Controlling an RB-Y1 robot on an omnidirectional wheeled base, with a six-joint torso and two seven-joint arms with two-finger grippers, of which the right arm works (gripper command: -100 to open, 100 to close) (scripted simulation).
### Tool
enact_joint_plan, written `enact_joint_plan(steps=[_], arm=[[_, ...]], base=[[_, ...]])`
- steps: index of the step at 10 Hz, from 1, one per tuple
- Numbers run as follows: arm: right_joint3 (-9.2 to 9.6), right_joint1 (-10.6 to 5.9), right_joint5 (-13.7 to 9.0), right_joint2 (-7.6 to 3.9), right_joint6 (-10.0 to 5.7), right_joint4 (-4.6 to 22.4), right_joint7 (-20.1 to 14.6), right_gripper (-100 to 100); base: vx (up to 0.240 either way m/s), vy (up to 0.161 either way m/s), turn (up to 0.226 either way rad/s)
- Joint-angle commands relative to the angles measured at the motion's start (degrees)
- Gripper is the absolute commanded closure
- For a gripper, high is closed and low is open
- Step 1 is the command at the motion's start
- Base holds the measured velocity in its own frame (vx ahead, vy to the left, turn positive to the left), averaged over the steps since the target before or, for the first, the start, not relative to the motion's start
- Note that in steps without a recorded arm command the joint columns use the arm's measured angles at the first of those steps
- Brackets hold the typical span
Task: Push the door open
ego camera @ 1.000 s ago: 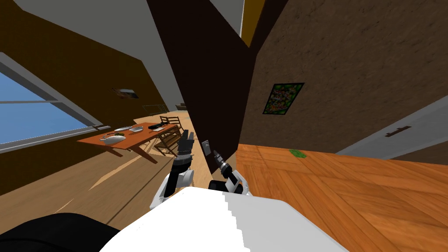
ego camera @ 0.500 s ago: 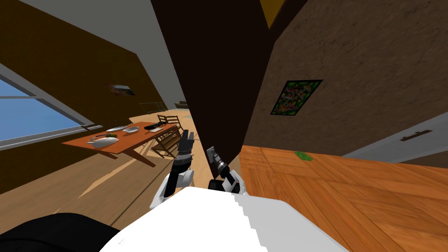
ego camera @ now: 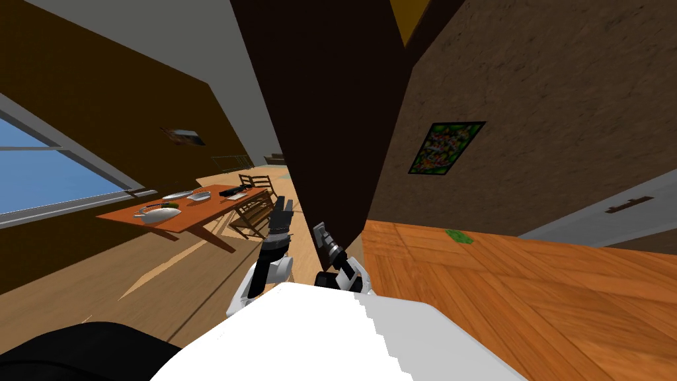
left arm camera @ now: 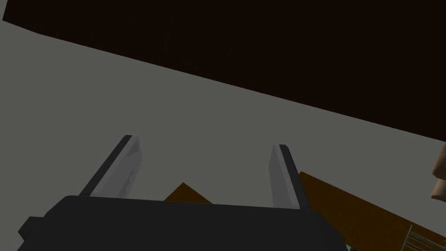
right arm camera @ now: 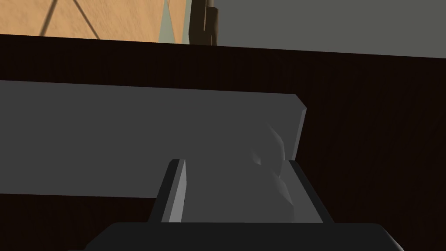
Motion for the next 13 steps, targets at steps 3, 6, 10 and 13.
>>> enact_joint_plan(steps=[3, 6, 10, 13], arm=[[-1.44, -0.10, -0.32, -1.75, 0.12, 0.26, 0.22, 100], [-3.14, -0.32, -0.69, -2.52, 0.22, 0.49, 0.51, 100], [-5.04, -0.56, -1.10, -2.28, 0.32, 0.76, 0.82, 100], [-7.11, -0.82, -1.56, -0.59, 0.44, 1.05, 1.17, 100]], base=[[0.013, 0.028, -0.025], [0.085, 0.165, -0.067], [0.048, 0.145, -0.053], [0.041, 0.158, -0.063]])
